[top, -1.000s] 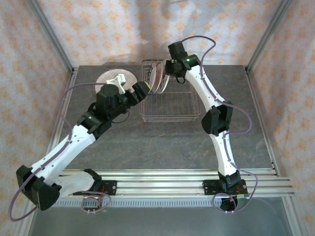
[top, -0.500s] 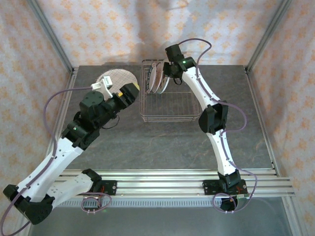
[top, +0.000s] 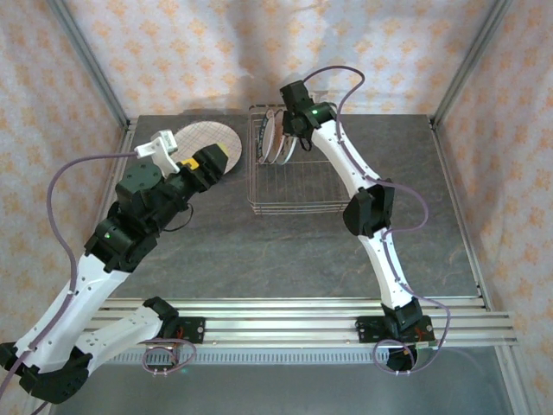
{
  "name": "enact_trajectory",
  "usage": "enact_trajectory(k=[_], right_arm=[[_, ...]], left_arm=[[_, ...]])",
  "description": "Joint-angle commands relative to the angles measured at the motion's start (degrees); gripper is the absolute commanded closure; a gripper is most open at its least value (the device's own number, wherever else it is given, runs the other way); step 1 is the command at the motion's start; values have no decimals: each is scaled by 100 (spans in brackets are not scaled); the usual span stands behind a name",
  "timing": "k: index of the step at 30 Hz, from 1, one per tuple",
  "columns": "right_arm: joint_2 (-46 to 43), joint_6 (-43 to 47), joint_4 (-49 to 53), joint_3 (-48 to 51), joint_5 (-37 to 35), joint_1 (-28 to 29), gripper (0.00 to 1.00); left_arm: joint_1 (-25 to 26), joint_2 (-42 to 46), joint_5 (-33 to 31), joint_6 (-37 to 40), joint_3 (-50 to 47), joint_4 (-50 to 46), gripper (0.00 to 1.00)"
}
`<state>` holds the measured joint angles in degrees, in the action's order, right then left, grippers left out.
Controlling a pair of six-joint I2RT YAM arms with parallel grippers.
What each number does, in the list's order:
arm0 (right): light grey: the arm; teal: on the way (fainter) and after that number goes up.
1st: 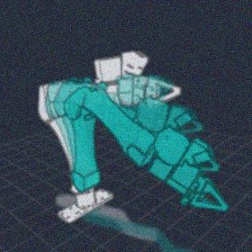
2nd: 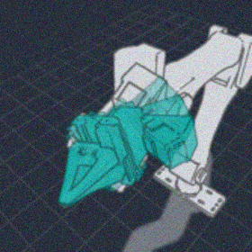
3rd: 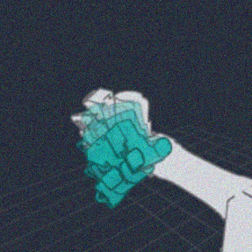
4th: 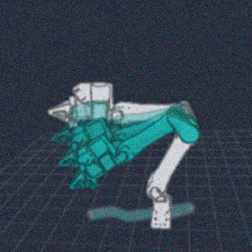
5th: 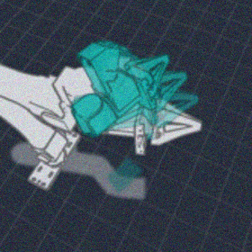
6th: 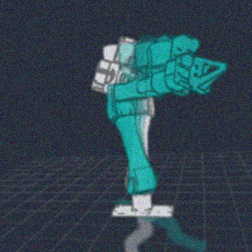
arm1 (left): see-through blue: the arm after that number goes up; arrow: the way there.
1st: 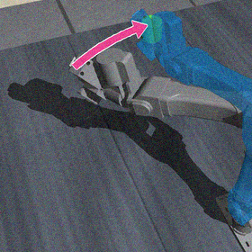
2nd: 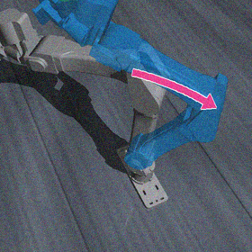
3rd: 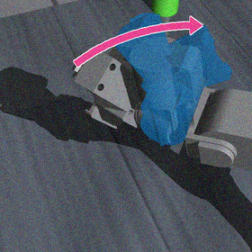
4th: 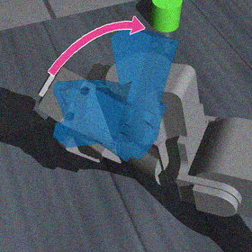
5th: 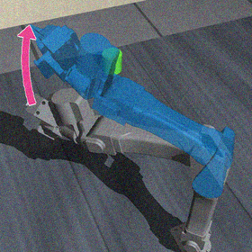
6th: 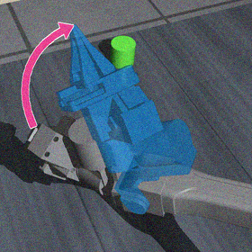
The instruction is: Unload the plates from the dish rack
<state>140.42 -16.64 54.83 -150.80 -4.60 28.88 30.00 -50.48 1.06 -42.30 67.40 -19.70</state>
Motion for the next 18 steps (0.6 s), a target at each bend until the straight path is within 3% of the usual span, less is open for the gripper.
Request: enact_trajectory(k=[1, 18], right_arm=[[-252, 67, -269, -406, -663, 104, 100], [-1087, 151, 7, -424, -1460, 206, 100]], left_arm=[[12, 64, -364, 337, 192, -244, 14], [10, -269, -224, 76, 134, -32, 14]])
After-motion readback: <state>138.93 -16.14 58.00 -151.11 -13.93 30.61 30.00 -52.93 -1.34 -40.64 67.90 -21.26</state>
